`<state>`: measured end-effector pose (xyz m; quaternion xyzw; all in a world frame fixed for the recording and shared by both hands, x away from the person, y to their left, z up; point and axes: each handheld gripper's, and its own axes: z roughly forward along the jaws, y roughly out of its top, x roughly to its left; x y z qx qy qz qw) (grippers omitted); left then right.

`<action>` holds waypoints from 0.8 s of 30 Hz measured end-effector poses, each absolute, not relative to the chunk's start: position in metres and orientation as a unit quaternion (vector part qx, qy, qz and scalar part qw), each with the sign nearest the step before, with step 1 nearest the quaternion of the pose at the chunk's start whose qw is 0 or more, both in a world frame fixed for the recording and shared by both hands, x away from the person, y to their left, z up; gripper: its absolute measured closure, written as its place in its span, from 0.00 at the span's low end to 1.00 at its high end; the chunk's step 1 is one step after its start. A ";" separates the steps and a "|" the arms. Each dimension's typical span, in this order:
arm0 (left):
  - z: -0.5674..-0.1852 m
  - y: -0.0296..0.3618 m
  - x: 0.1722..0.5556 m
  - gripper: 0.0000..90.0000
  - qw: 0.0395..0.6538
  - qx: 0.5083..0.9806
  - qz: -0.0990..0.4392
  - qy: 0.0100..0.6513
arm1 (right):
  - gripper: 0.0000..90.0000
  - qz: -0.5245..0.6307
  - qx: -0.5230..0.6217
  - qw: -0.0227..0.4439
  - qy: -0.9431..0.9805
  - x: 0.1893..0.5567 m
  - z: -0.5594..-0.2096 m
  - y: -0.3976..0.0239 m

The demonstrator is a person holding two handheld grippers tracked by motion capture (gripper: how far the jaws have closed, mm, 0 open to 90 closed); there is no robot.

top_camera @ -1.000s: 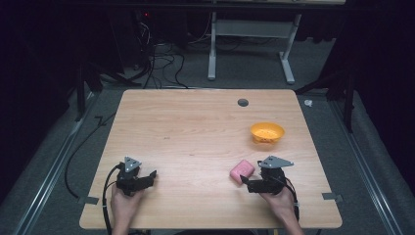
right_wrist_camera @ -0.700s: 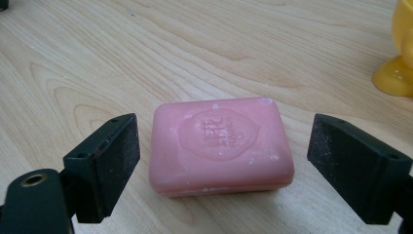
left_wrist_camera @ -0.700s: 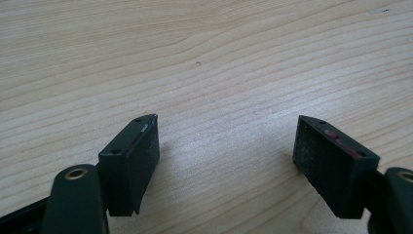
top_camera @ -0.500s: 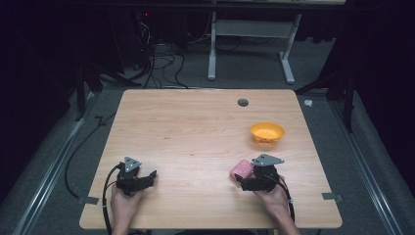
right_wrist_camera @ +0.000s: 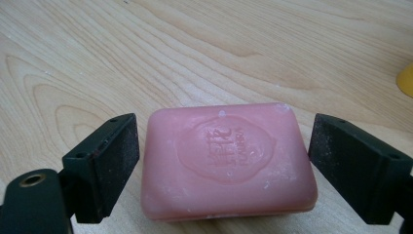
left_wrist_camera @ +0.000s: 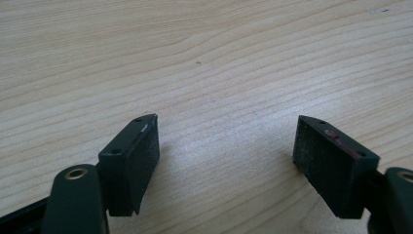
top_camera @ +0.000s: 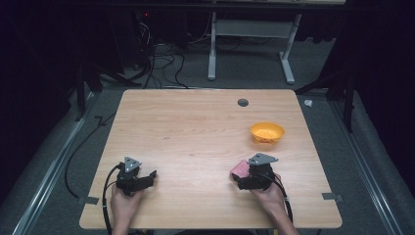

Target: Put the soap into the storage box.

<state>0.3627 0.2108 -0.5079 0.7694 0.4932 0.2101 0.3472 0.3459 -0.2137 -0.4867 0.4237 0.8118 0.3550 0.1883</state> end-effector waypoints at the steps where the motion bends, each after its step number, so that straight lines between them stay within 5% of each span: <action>1: -0.508 0.211 0.363 0.28 0.347 0.769 0.210 0.493 | 0.13 0.355 0.423 0.187 0.813 0.347 -0.487 -0.214; 24: -0.508 0.211 0.363 0.28 0.348 0.769 0.210 0.493 | 0.14 0.321 0.426 0.174 0.828 0.353 -0.502 -0.209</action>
